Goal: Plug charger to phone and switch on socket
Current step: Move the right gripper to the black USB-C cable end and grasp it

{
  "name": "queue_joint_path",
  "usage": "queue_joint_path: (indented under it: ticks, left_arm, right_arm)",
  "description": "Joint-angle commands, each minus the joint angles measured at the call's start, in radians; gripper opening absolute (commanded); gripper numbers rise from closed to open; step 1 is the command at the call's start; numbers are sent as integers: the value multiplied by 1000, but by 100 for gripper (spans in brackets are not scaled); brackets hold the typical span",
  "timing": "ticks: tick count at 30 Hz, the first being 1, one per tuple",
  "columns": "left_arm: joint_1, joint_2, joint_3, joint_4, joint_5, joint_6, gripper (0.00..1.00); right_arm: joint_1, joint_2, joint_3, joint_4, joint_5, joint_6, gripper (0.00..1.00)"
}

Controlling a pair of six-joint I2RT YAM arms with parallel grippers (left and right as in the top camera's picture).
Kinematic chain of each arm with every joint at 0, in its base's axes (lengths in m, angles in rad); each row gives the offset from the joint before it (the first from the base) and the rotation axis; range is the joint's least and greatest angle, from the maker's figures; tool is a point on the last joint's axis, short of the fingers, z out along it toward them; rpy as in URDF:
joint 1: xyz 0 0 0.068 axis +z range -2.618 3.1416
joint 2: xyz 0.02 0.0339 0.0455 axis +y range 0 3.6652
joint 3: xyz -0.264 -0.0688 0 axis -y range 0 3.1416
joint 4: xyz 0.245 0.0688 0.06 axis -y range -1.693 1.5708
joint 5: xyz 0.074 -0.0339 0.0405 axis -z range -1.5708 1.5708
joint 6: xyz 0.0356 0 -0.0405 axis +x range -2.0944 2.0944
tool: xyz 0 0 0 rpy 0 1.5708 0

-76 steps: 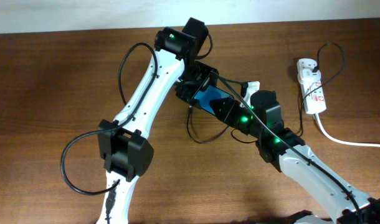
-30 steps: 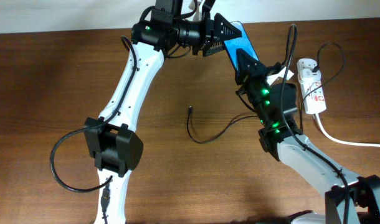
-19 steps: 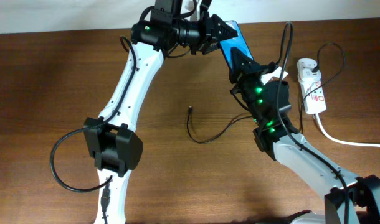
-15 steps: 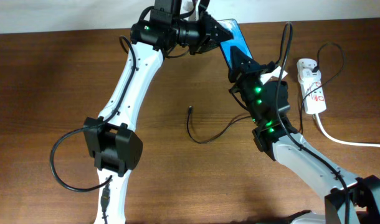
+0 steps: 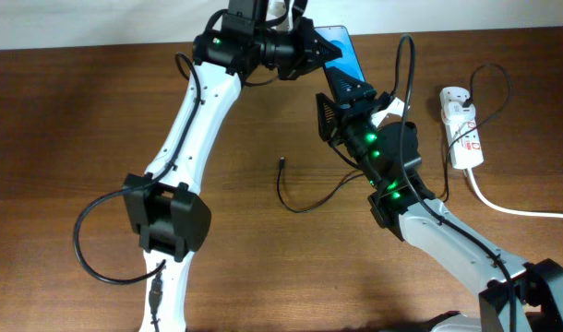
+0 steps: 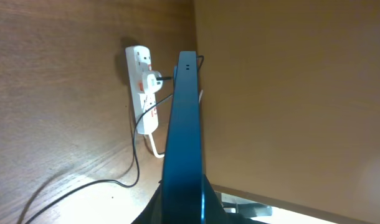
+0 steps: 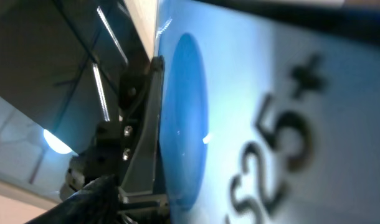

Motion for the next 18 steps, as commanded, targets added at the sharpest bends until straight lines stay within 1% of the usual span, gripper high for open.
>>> queue_joint_path:
  ticks: [1, 3, 6, 7, 9, 10, 11, 12, 13, 14, 15, 16, 18]
  left_arm:
    - [61, -12, 14, -5, -10, 47, 0]
    - [129, -12, 14, -6, -20, 55, 0]
    - [213, -12, 14, -16, 16, 81, 0]
    - [251, -12, 14, -27, 81, 118, 0]
    - [303, -12, 14, -59, 135, 153, 0]
    - [337, -12, 14, -80, 158, 177, 0]
    - [355, -12, 14, -90, 174, 194, 0]
    - [383, -12, 14, -89, 232, 228, 0]
    - [394, -12, 14, -89, 257, 250, 0]
    - [409, -12, 14, -89, 310, 289, 0]
    - [420, -12, 14, -88, 341, 295, 0]
    - [432, -12, 14, -82, 361, 294, 0]
    - [478, -12, 14, -77, 395, 294, 0]
  right_arm:
    - [5, 5, 6, -21, -47, -163, 100]
    - [5, 5, 6, -146, -98, -175, 98]
    - [5, 5, 6, -338, -201, -368, 98]
    - [5, 5, 6, -459, -241, -475, 98]
    - [5, 5, 6, -674, -257, -617, 98]
    - [5, 5, 6, -776, -256, -738, 98]
    - [5, 5, 6, -807, -257, -795, 99]
    - [5, 5, 6, -843, -266, -935, 100]
    - [5, 5, 6, -842, -294, -1008, 87]
    - [5, 5, 24, -887, -327, -1056, 75]
    - [6, 5, 55, -935, -328, -1090, 71]
    - [6, 5, 122, -1028, -323, -1152, 67]
    - [6, 40, 343, -1285, -248, -1258, 67]
